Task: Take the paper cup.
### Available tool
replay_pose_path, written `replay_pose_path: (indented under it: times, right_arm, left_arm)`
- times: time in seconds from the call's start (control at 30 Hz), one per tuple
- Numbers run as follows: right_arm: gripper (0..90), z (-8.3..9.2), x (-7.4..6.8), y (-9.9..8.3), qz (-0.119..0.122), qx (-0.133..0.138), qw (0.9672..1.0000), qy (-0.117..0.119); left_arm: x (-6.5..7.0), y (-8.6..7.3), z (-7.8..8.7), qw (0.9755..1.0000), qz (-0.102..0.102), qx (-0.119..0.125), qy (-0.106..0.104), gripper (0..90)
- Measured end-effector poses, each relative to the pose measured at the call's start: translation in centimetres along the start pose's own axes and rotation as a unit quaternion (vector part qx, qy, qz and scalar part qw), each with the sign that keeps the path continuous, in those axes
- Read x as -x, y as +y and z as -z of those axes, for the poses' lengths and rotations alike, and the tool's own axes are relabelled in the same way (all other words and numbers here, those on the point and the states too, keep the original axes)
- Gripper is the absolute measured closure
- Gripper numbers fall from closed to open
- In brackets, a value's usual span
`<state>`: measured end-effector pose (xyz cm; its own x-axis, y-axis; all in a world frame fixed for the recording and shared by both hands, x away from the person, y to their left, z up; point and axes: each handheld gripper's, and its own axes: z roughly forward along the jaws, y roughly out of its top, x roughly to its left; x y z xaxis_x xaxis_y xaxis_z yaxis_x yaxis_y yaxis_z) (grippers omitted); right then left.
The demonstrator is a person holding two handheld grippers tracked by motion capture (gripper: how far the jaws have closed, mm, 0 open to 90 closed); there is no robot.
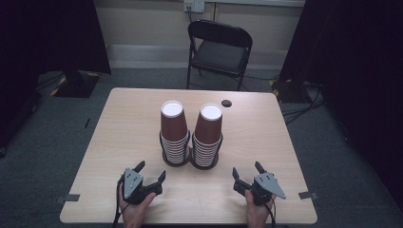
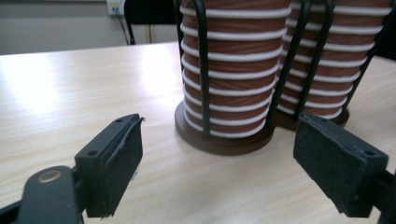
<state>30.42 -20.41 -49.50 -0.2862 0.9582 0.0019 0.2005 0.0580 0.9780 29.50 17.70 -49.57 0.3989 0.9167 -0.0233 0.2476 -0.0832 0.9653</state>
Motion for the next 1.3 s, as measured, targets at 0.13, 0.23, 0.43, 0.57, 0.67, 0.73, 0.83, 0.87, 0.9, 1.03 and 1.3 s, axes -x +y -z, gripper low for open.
replay_pose_path:
  times: [0.13,0.23,0.43,0.57,0.67,0.73,0.83,0.87,0.9,1.03,1.3]
  right_arm:
    - [13.3,0.3,0.0,-0.1,-0.008,0.015,0.9998,-0.008]
    - [13.5,0.2,-0.1,-0.1,-0.001,0.012,0.9999,-0.007]
    - [13.5,0.1,0.1,0.0,-0.005,0.003,1.0000,-0.002]
    - [13.6,0.1,0.2,0.0,-0.011,0.000,0.9999,0.003]
    - [13.8,0.2,0.2,0.0,-0.013,0.001,0.9998,0.013]
    - [14.1,0.3,0.2,-0.1,-0.013,0.006,0.9998,0.016]
    - [14.3,0.3,0.3,-0.1,-0.018,0.007,0.9997,0.016]
    - [14.3,0.3,0.3,-0.1,-0.019,0.006,0.9996,0.018]
    - [14.3,0.3,0.3,-0.1,-0.019,0.006,0.9996,0.018]
    - [14.6,0.2,0.3,-0.1,-0.016,0.006,0.9997,0.016]
    - [15.1,0.2,0.2,-0.1,-0.015,0.003,0.9998,0.014]
  left_arm:
    - [0.3,0.2,-0.2,0.9998,0.002,-0.021,-0.003,15.7]
    - [0.8,0.7,0.0,0.9997,-0.009,-0.021,-0.012,15.8]
    - [1.2,1.3,0.6,0.9995,0.001,-0.008,-0.032,16.5]
    - [1.8,1.5,0.7,0.9991,0.001,-0.016,-0.040,17.5]
    - [2.2,1.5,0.9,0.9982,0.002,-0.018,-0.058,20.2]
    - [2.6,1.7,1.0,0.9979,-0.003,-0.015,-0.063,20.8]
    - [3.3,2.4,1.2,0.9972,-0.019,-0.010,-0.072,21.6]
    - [3.5,2.6,1.2,0.9969,-0.024,-0.011,-0.074,21.8]
    - [3.5,2.6,1.2,0.9969,-0.024,-0.011,-0.074,22.2]
    - [4.0,3.4,1.0,0.9950,-0.029,-0.008,-0.095,25.4]
    - [5.3,5.4,0.3,0.9906,-0.041,0.002,-0.130,22.7]
